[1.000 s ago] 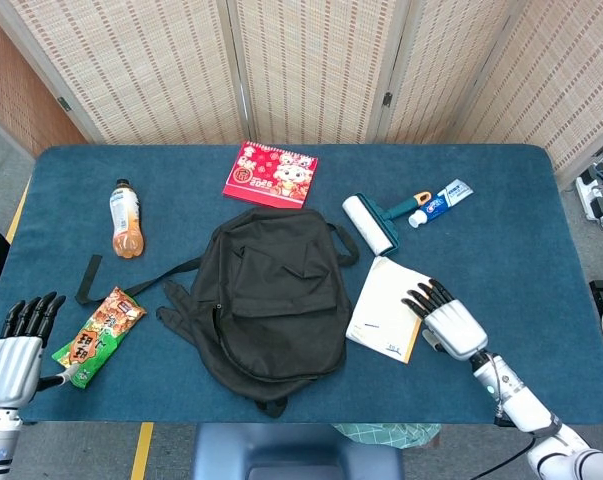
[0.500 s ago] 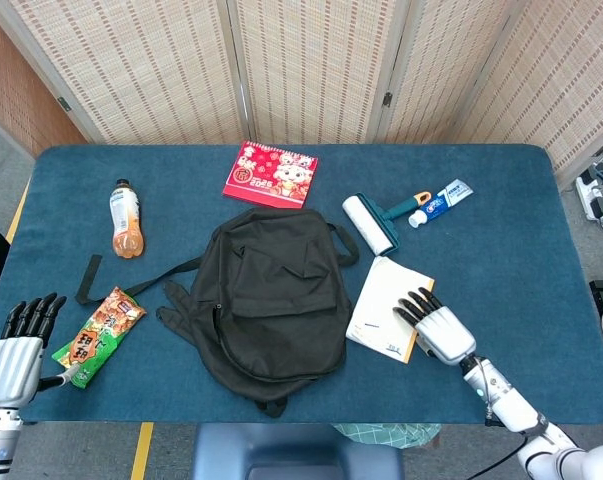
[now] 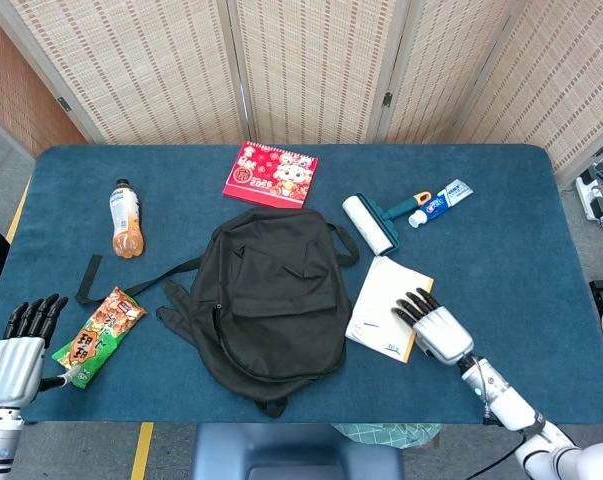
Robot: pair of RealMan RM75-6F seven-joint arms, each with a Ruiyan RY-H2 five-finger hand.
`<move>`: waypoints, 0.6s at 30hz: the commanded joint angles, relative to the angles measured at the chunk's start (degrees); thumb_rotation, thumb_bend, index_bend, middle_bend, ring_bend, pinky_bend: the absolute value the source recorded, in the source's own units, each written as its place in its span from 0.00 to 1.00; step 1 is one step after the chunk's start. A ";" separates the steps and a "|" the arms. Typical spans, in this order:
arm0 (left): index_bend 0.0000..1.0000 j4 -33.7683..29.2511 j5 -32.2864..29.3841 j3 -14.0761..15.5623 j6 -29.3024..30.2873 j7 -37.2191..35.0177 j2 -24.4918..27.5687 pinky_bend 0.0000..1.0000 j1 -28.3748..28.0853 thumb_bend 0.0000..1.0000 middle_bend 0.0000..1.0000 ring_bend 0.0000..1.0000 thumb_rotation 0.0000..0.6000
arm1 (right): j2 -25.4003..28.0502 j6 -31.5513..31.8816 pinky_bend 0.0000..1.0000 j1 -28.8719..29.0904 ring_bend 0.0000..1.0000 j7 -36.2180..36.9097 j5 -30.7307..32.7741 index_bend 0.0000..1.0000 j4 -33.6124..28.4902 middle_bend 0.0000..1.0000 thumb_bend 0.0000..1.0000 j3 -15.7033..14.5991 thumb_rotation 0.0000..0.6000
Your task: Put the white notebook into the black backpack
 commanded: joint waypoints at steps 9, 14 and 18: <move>0.08 0.28 -0.01 0.14 0.13 -0.43 -0.04 0.07 0.20 0.07 0.09 0.09 1.00 | -0.80 0.40 0.09 0.48 0.10 -0.41 0.17 0.19 0.45 0.18 0.45 0.26 1.00; 0.08 0.39 0.01 0.14 0.15 -0.58 -0.12 0.07 0.21 0.07 0.10 0.09 1.00 | -1.31 0.58 0.09 0.69 0.10 -0.68 0.50 0.19 0.86 0.18 0.45 0.65 1.00; 0.08 0.48 0.10 0.12 0.44 -0.74 -0.14 0.07 0.34 0.07 0.09 0.09 1.00 | -1.59 1.68 0.09 0.84 0.11 -0.50 0.78 0.21 0.85 0.19 0.45 1.33 1.00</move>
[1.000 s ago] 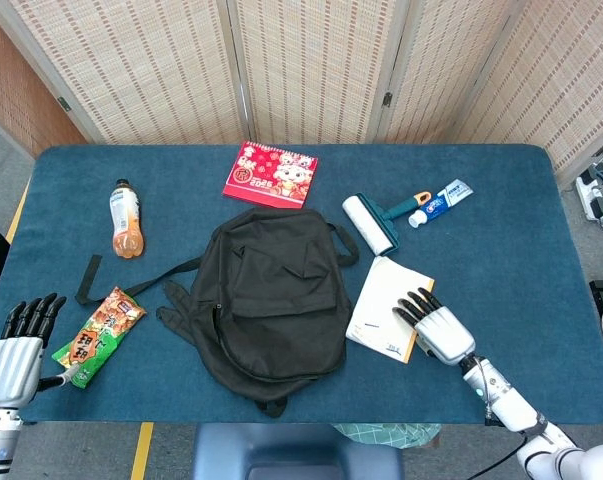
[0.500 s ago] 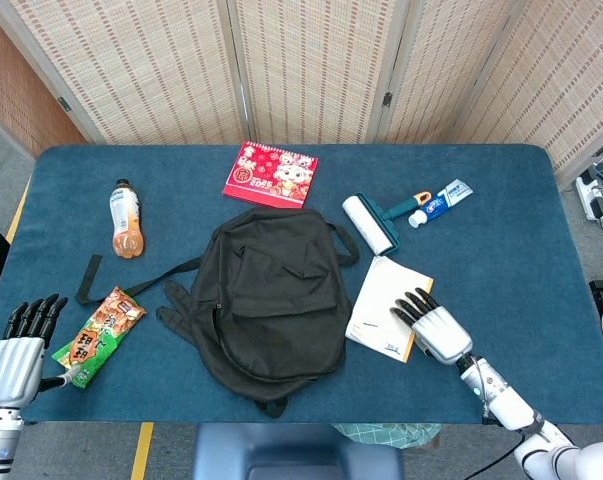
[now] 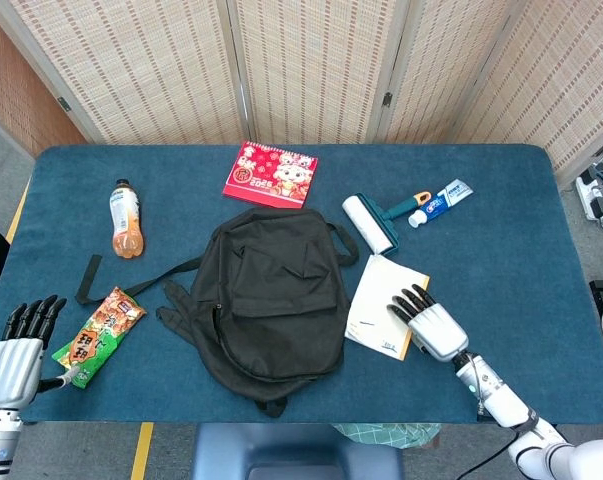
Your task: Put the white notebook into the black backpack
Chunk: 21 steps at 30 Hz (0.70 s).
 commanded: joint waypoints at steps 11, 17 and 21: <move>0.08 0.33 -0.20 -0.14 -0.10 -0.45 -0.16 0.07 -0.02 0.07 0.10 0.09 1.00 | -1.05 2.44 0.09 1.95 0.13 1.47 0.68 0.24 -0.38 0.21 0.51 2.47 1.00; 0.08 0.27 -0.04 -0.22 0.12 -0.52 -0.10 0.07 -0.01 0.07 0.10 0.09 1.00 | -1.62 3.37 0.11 3.28 0.14 1.76 0.49 0.25 -1.11 0.22 0.56 3.29 1.00; 0.08 0.24 -0.04 -0.20 0.21 -0.55 -0.04 0.07 0.06 0.07 0.09 0.09 1.00 | -1.69 3.03 0.11 4.10 0.14 1.20 0.04 0.25 -2.06 0.22 0.56 3.10 1.00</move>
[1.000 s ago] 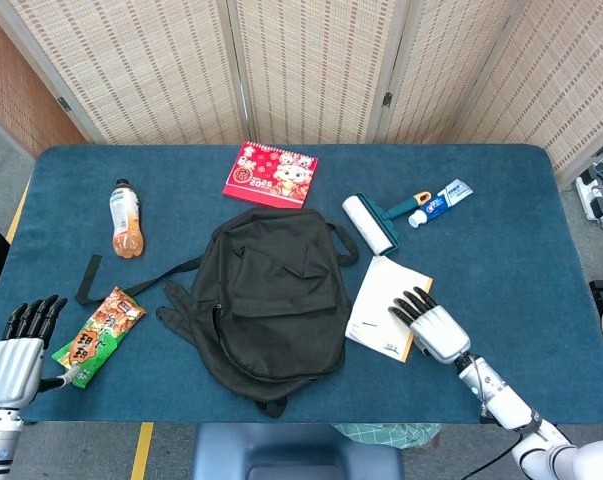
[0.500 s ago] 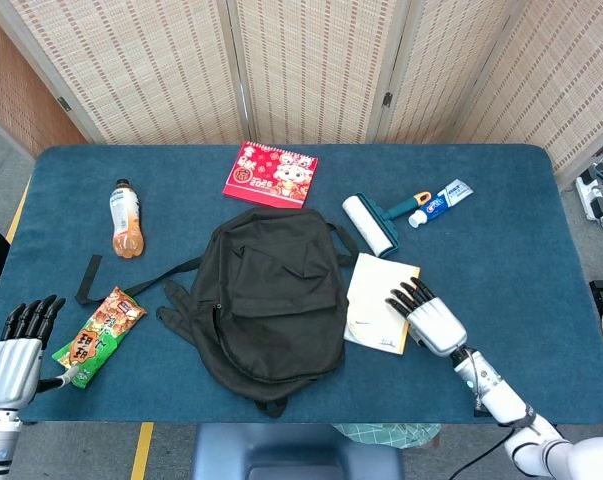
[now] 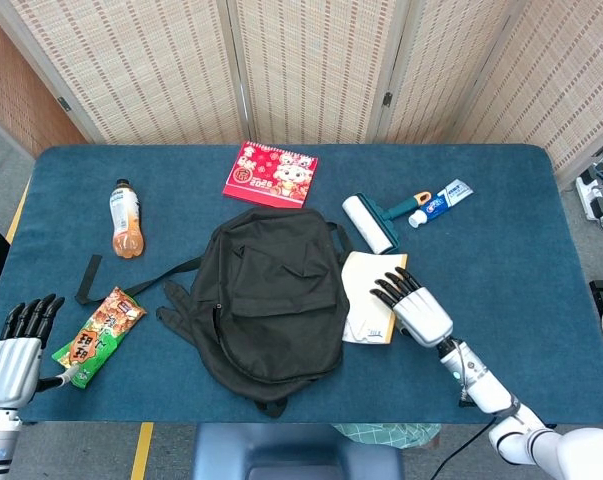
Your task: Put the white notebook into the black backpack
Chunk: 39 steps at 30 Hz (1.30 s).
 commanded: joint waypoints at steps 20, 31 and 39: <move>0.08 -0.39 -0.25 -0.11 -0.62 -0.11 0.27 0.07 -0.30 0.07 0.09 0.09 1.00 | -0.66 -0.54 0.11 0.04 0.15 -1.72 1.93 0.41 -2.88 0.23 0.23 0.94 1.00; 0.08 -0.22 -0.23 -0.12 -0.72 -0.47 0.21 0.07 -0.38 0.07 0.09 0.09 1.00 | -2.10 -0.31 0.15 1.23 0.19 -1.58 2.49 0.61 -2.18 0.33 0.21 2.24 1.00; 0.08 -0.07 -0.28 -0.03 -0.94 -0.78 0.19 0.07 -0.43 0.07 0.09 0.09 1.00 | -2.66 -1.21 0.16 2.18 0.21 -1.83 2.31 0.68 -1.46 0.35 0.30 2.07 1.00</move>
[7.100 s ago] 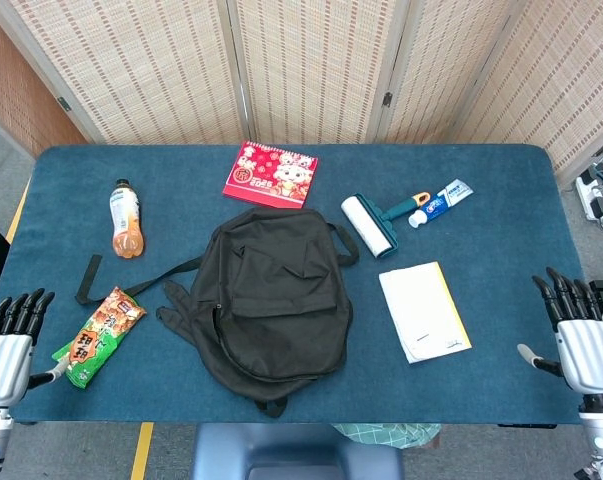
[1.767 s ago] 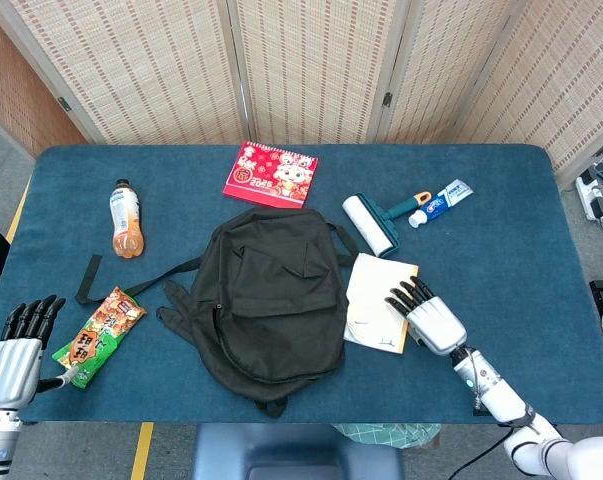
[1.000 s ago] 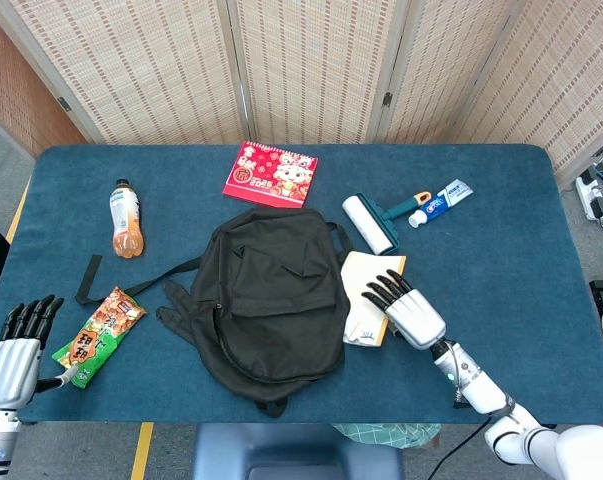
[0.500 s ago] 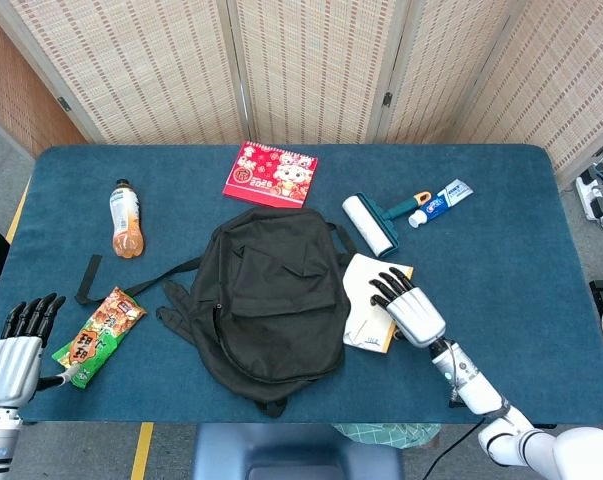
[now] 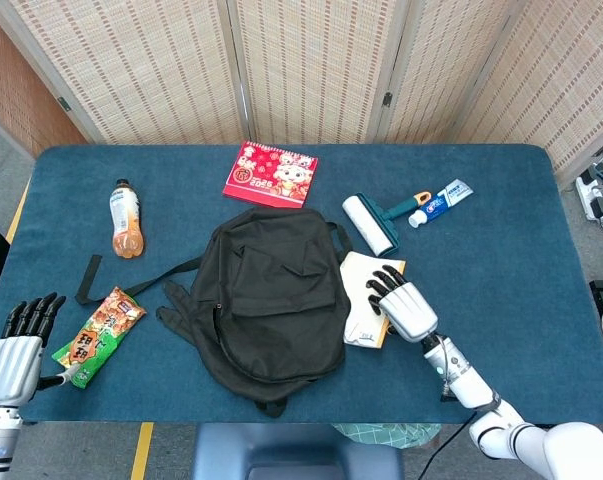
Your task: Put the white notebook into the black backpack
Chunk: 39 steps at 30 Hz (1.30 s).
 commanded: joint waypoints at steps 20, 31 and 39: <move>0.08 0.18 3.44 -1.09 -4.27 -1.13 2.07 0.07 -4.90 0.07 0.09 0.09 1.00 | -0.53 16.38 0.19 -2.94 0.27 2.15 -0.40 0.80 6.55 0.44 0.54 3.27 1.00; 0.09 -0.48 8.53 -2.24 -14.74 -2.05 3.81 0.07 -15.31 0.07 0.09 0.09 1.00 | 5.86 25.01 0.19 -2.89 0.28 -0.34 -0.58 0.80 2.12 0.44 0.61 6.54 1.00; 0.12 -0.72 12.29 -0.79 -23.01 -3.94 2.05 0.07 -22.56 0.08 0.10 0.09 1.00 | 13.91 25.71 0.19 -2.93 0.27 -6.76 -3.53 0.78 -10.52 0.43 0.62 5.40 1.00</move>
